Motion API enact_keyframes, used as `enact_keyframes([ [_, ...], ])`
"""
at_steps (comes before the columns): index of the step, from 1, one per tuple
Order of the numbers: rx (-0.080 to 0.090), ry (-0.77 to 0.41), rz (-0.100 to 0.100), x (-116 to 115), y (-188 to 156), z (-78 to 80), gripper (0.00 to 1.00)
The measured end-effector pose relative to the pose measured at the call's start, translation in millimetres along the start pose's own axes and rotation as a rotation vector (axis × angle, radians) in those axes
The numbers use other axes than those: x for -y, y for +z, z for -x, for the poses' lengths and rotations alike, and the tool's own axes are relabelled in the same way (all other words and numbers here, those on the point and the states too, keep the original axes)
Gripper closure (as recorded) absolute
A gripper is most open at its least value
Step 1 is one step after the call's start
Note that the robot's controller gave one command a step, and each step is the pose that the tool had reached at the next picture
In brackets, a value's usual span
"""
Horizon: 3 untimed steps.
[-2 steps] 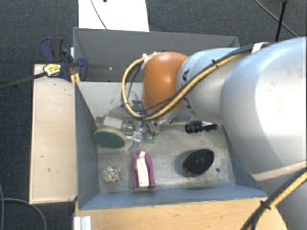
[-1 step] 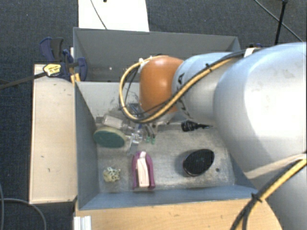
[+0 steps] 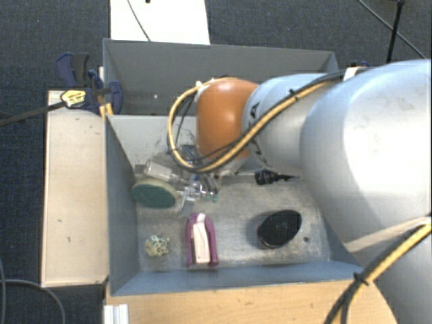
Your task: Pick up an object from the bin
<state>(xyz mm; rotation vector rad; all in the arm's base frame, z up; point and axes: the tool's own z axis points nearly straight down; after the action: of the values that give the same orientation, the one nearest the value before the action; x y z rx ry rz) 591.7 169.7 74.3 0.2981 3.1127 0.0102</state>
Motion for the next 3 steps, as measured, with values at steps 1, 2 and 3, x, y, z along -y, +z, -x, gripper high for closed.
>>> enact_keyframes([
  [1,-0.001,0.001,0.0,0,1,-0.4,1.0],
  [2,-0.01,0.002,-0.005,-1,-34,1.2,1.0],
  [3,-0.007,0.001,-0.004,-2,-81,3.6,1.0],
])
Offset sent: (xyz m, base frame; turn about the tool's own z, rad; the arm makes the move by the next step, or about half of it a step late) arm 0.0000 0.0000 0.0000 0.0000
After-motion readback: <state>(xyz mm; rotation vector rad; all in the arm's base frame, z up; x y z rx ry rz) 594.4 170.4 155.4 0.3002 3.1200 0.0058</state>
